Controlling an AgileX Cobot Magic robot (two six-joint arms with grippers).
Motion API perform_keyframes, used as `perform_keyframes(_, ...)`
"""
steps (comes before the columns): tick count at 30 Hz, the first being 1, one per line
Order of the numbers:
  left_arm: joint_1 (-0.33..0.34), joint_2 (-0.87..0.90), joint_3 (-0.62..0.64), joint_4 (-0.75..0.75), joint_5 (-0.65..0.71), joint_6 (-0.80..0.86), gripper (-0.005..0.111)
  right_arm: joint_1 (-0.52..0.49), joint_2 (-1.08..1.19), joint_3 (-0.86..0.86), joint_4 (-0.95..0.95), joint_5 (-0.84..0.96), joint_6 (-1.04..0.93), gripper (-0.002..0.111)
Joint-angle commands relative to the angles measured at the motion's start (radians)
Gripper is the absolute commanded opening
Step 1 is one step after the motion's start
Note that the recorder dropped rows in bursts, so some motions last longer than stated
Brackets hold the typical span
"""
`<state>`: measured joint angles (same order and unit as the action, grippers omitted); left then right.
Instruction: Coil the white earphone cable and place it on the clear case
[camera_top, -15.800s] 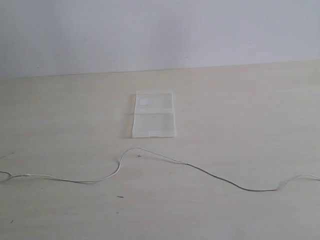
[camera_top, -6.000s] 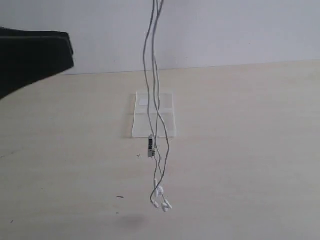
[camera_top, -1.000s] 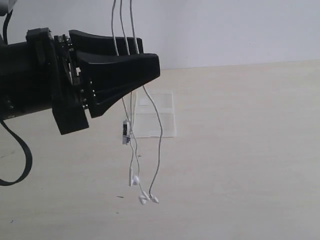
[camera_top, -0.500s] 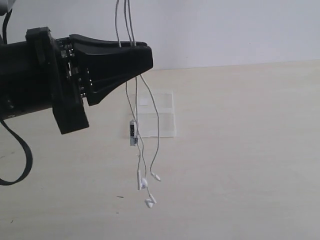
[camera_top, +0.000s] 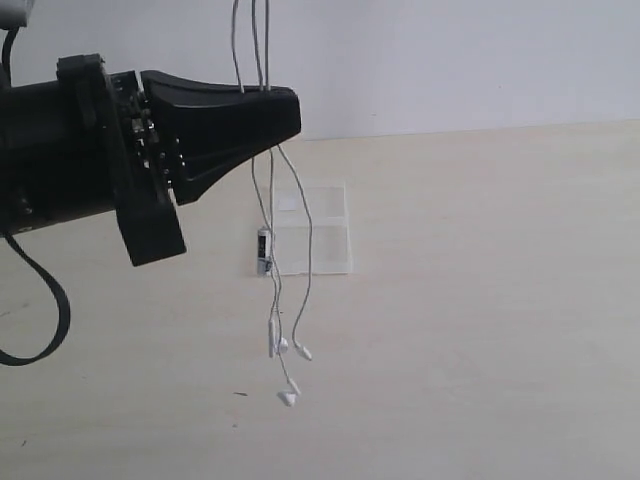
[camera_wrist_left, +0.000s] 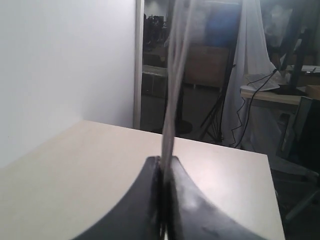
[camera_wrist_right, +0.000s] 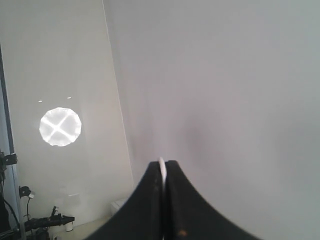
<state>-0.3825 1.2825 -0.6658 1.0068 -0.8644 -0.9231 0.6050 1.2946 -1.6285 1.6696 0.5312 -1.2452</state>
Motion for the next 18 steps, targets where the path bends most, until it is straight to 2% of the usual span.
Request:
perform_keyframes(1, -0.003, -0.008, 0.001, 0.005, 0.050, 0.000, 0.000, 0.000, -0.029, -0.005, -0.191, -0.007, 0.199, 0.000)
perform_keyframes(12, 0.004, -0.061, 0.001, 0.033, 0.205, 0.000, 0.000, 0.000, -0.080, -0.005, -0.681, 0.100, 0.705, 0.000)
perform_keyframes(18, 0.004, -0.109, 0.001, 0.102, 0.269, -0.034, 0.000, 0.000, -0.119, -0.003, -1.031, 0.188, 0.951, 0.000)
